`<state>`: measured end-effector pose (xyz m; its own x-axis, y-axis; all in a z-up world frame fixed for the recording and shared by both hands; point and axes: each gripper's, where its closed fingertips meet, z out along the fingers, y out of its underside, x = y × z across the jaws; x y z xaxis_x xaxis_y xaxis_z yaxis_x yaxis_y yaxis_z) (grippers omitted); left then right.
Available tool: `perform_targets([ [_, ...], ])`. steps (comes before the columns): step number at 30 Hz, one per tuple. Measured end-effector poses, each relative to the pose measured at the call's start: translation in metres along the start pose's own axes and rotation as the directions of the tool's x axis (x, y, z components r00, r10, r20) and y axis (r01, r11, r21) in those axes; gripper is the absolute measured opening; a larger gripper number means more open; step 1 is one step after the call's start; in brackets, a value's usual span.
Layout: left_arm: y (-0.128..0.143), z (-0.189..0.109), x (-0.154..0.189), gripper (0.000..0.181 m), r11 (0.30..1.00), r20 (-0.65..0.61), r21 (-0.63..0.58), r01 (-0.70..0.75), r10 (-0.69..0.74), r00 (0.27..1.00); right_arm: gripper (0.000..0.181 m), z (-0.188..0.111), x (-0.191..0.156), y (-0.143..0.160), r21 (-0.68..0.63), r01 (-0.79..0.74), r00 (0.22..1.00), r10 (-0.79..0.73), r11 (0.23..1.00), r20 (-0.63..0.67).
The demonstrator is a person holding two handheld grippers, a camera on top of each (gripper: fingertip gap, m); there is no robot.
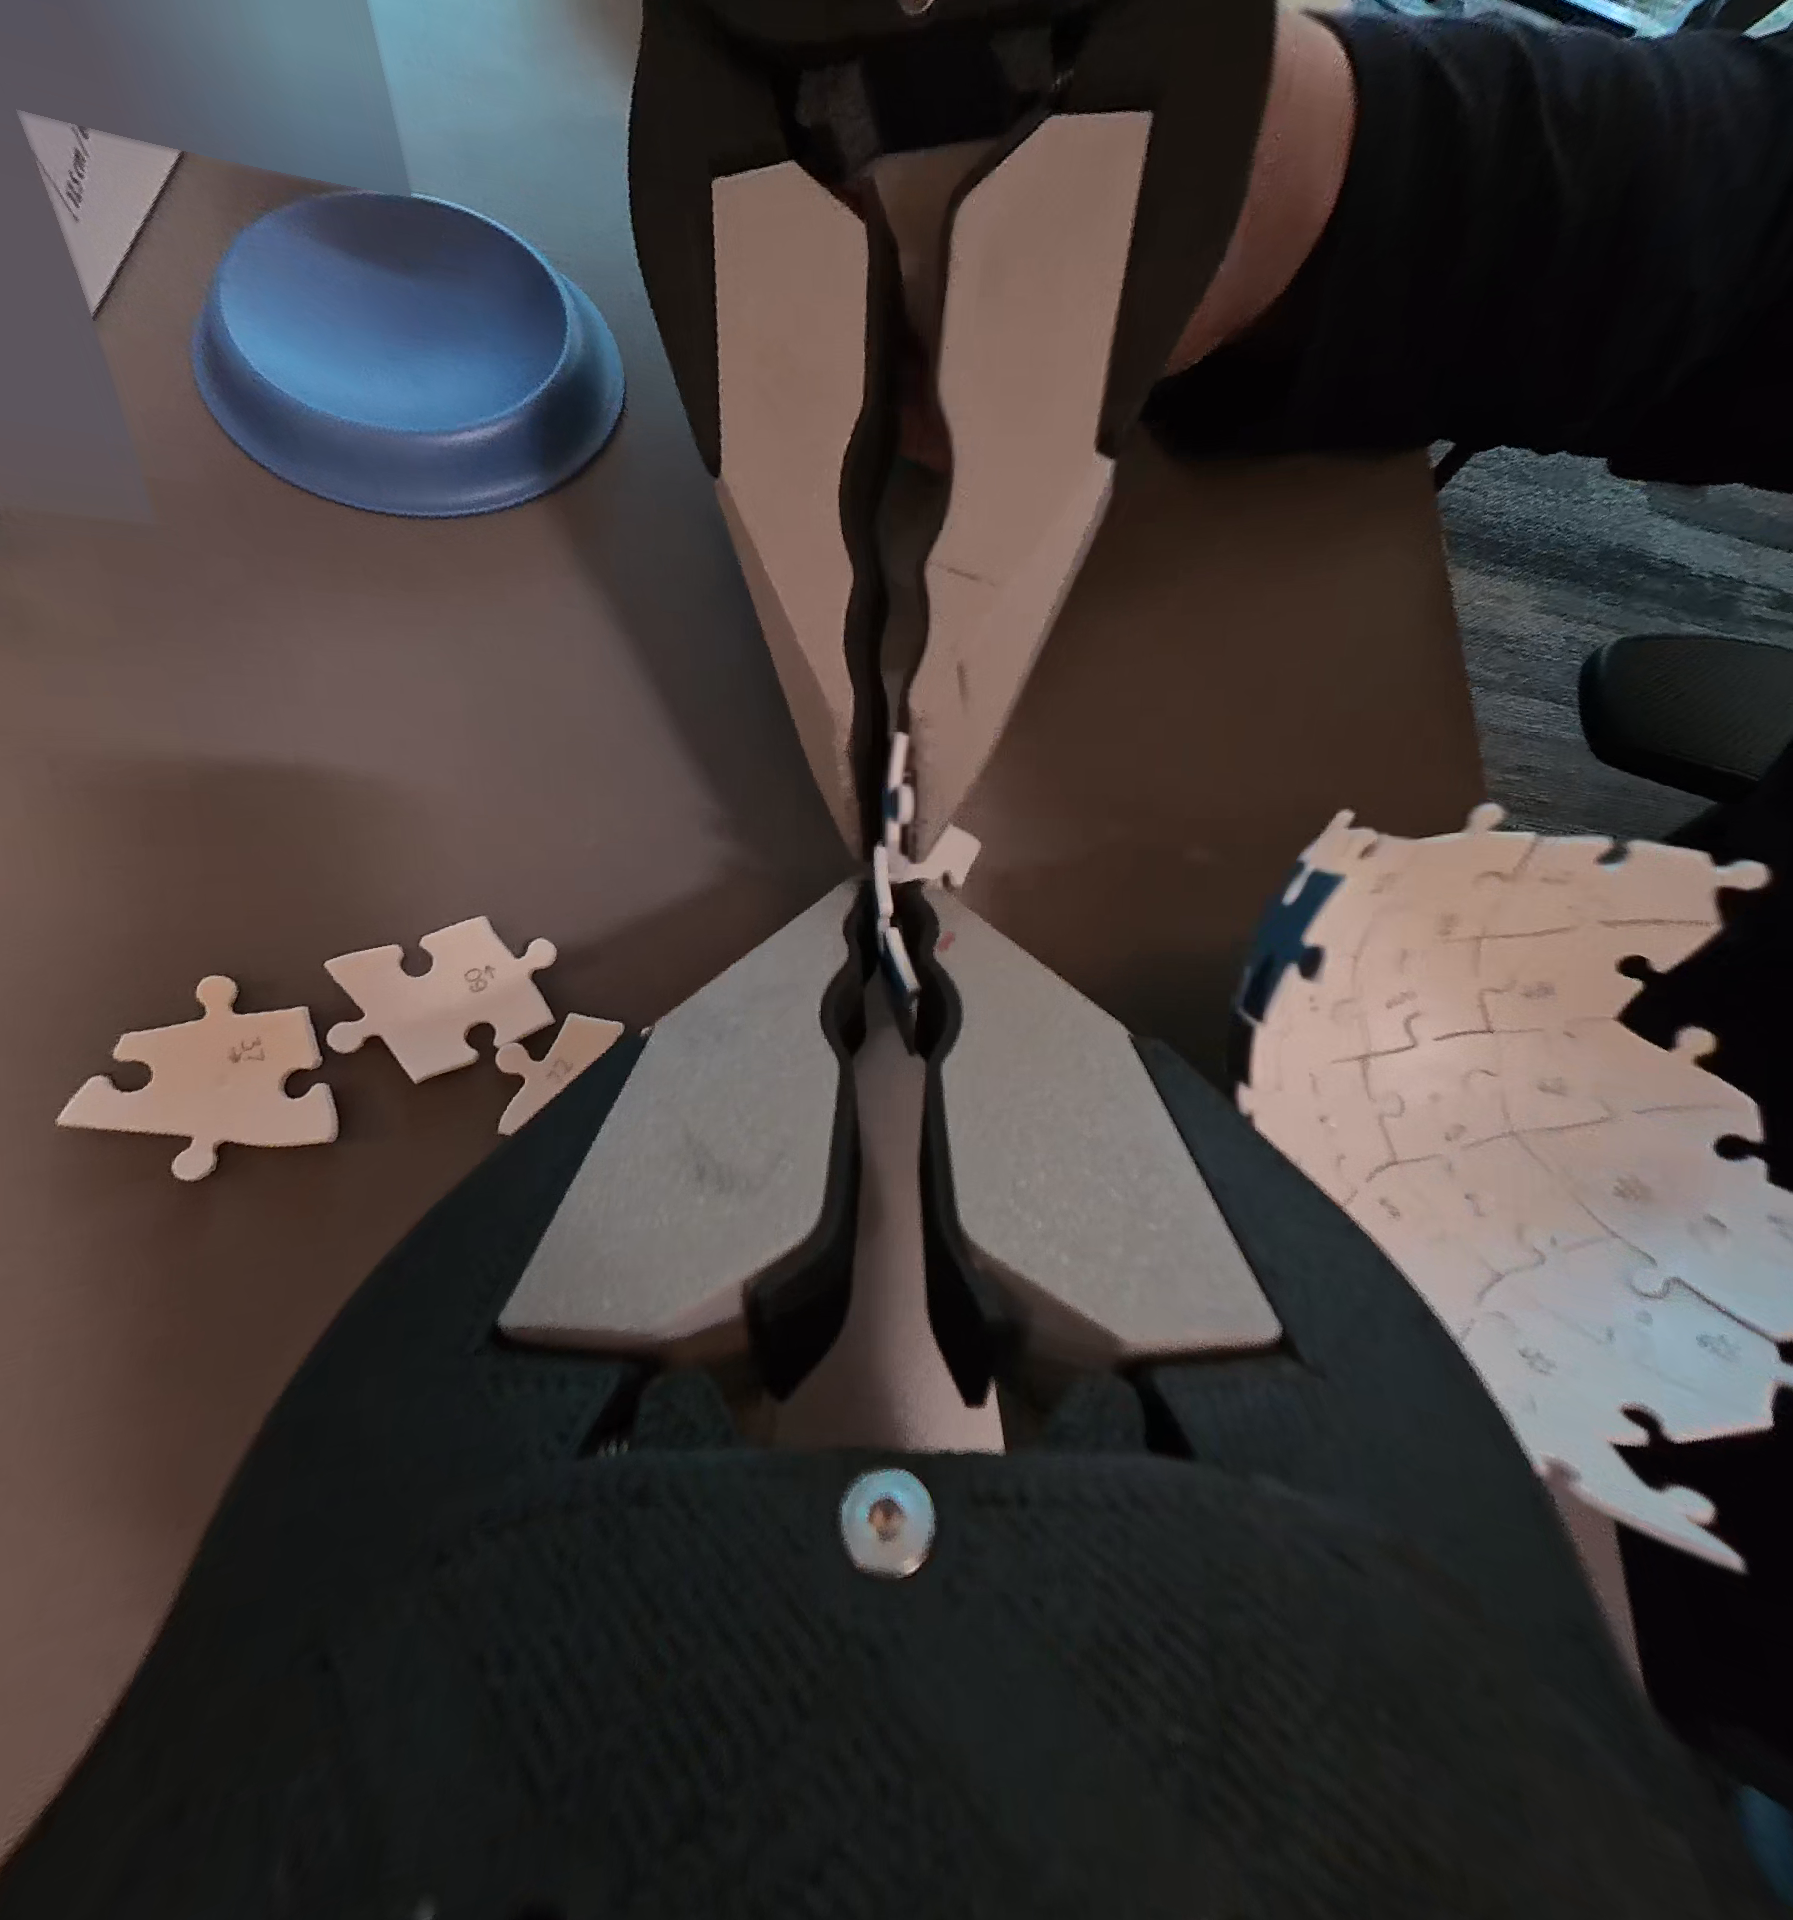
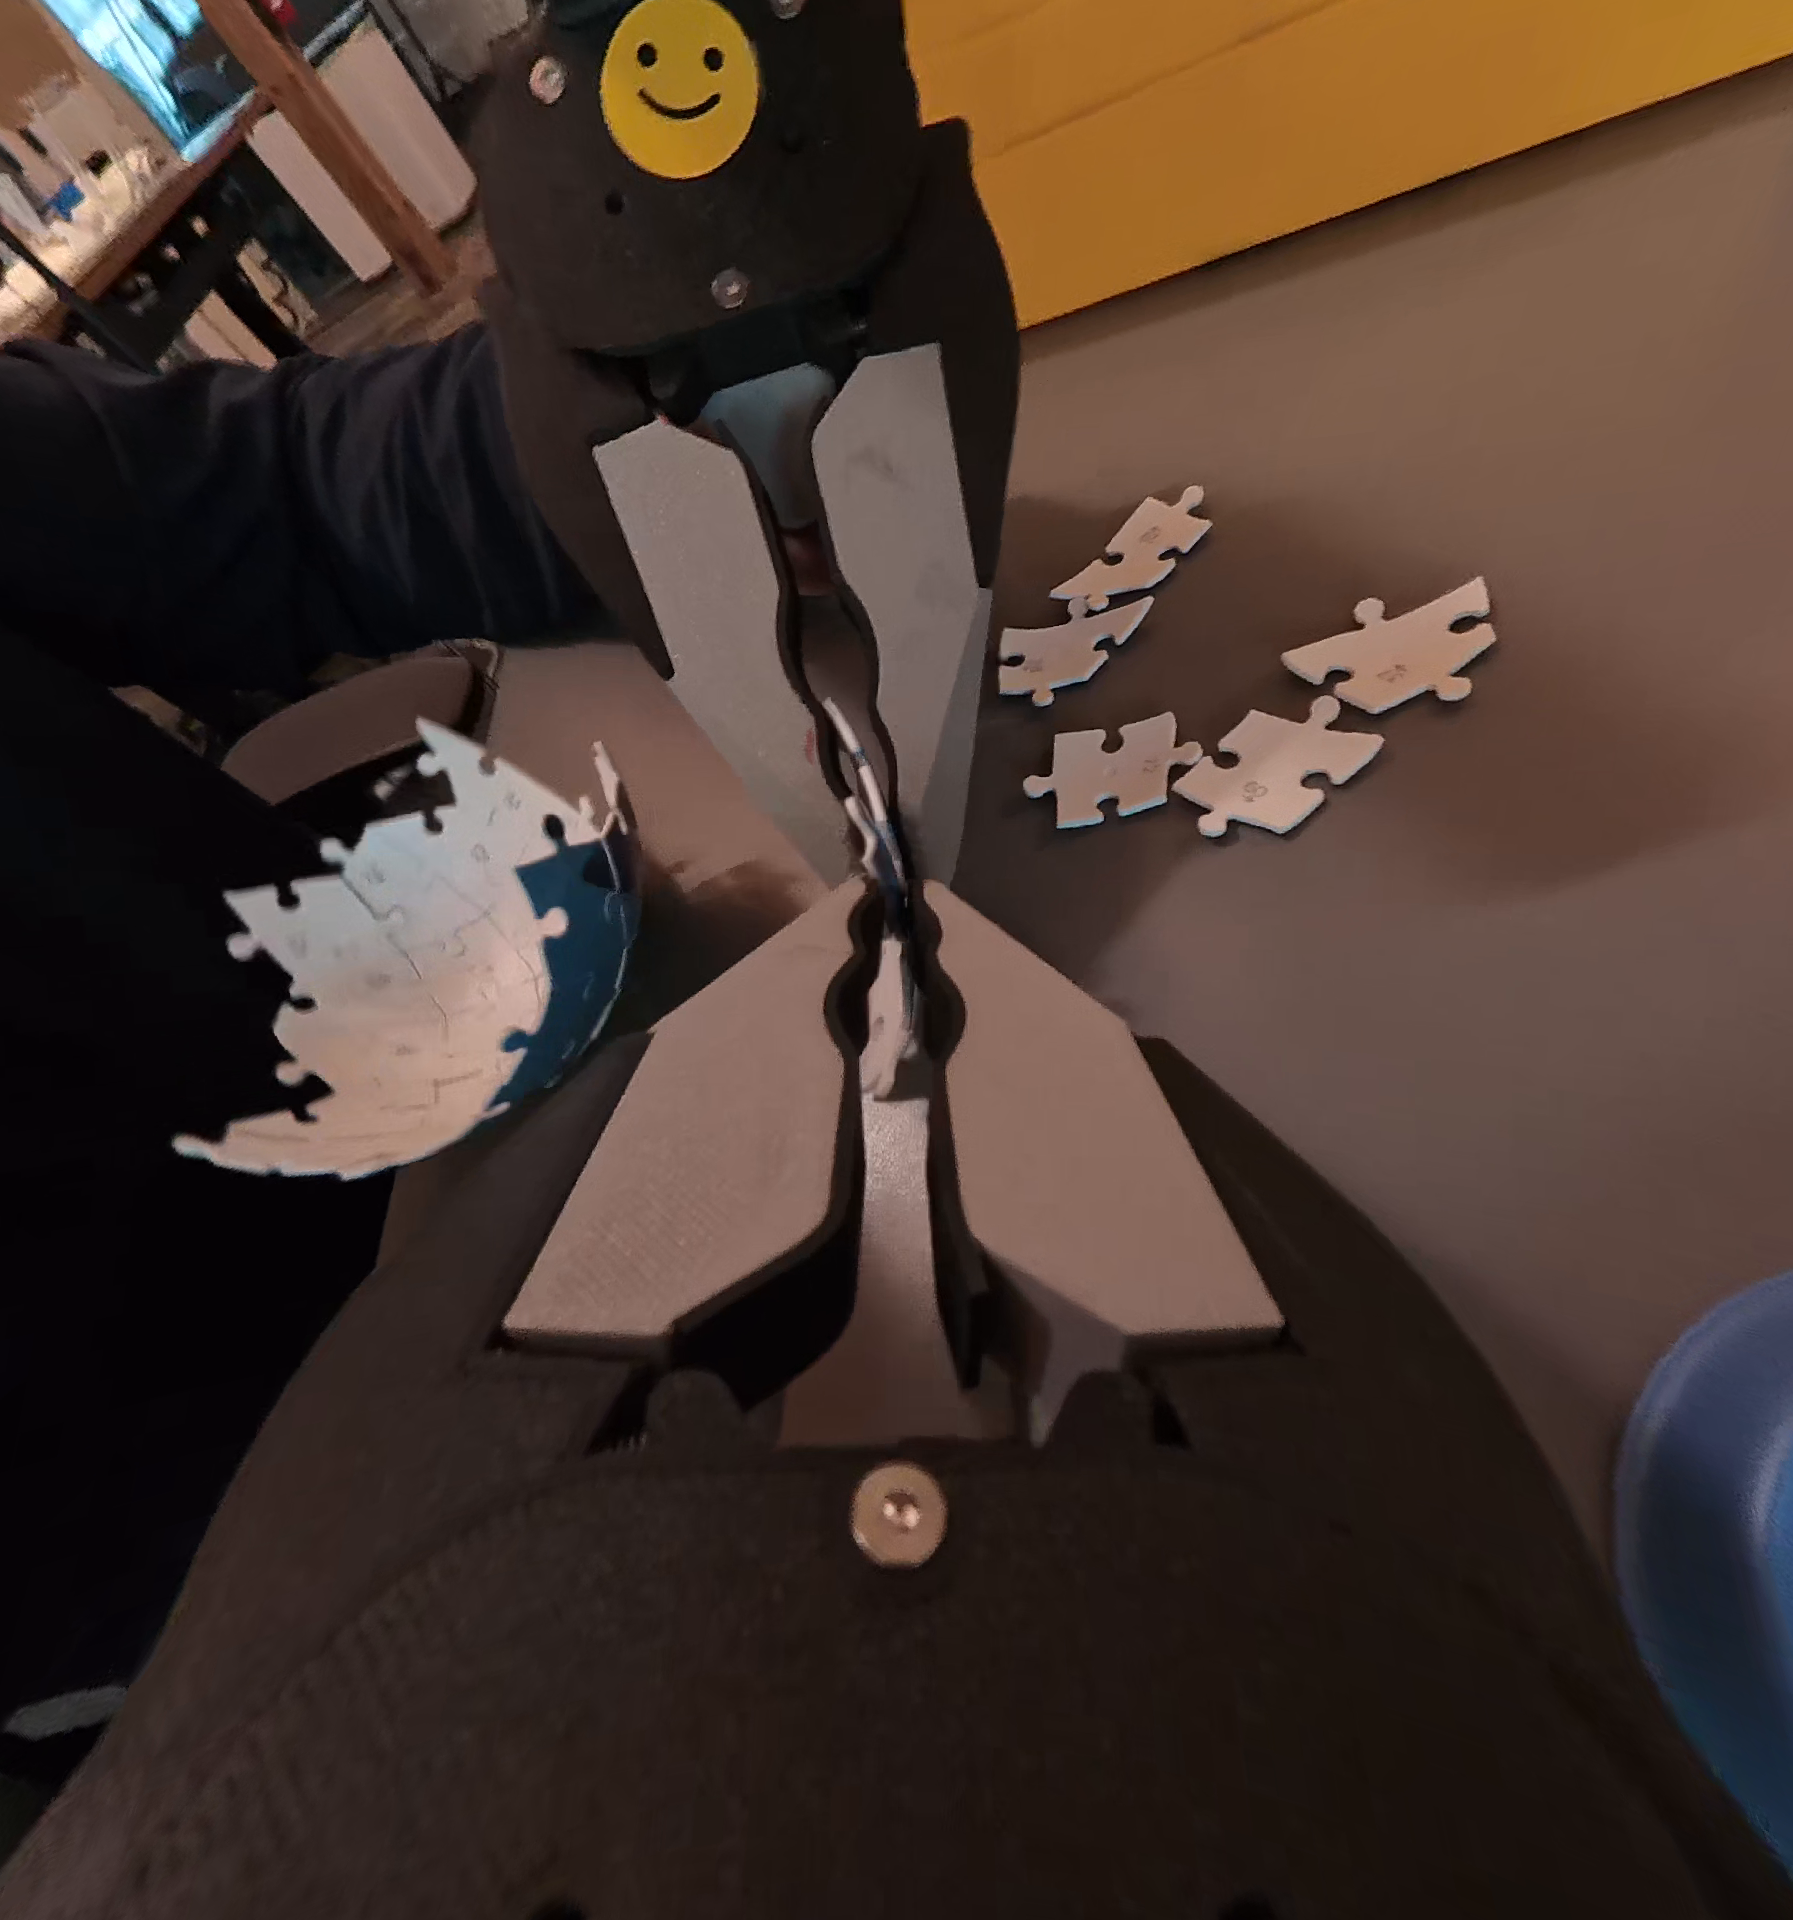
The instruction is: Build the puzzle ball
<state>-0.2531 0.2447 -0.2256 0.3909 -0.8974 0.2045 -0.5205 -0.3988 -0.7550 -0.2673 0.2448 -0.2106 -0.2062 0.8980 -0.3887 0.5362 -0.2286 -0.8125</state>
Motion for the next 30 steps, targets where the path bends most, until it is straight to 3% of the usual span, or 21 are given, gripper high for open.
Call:
perform_targets([
  [4,-0.002,0.0,0.003,0.001,1.0,0.013,-0.003,-0.027,0.027,1.0,0.0,-0.001,-0.001,-0.001,0.028,-0.131,0.99,0.129,0.991,0.062],
  [11,-0.004,0.0,-0.001,0.002,0.997,0.047,0.016,-0.069,0.068,0.997,0.001,-0.003,0.002,-0.004,0.054,-0.179,0.982,0.176,0.982,0.07],
  [18,-0.006,-0.003,0.003,0.002,0.999,-0.023,0.045,-0.025,0.026,0.999,0.003,-0.004,-0.004,-0.004,0.038,-0.044,0.999,0.042,0.998,0.034],
  [30,-0.01,-0.008,0.005,0.001,0.997,-0.054,0.073,0.016,-0.012,0.998,0.002,-0.003,-0.004,0.018,-0.101,-0.004,1.0,0.006,0.995,0.016],
])
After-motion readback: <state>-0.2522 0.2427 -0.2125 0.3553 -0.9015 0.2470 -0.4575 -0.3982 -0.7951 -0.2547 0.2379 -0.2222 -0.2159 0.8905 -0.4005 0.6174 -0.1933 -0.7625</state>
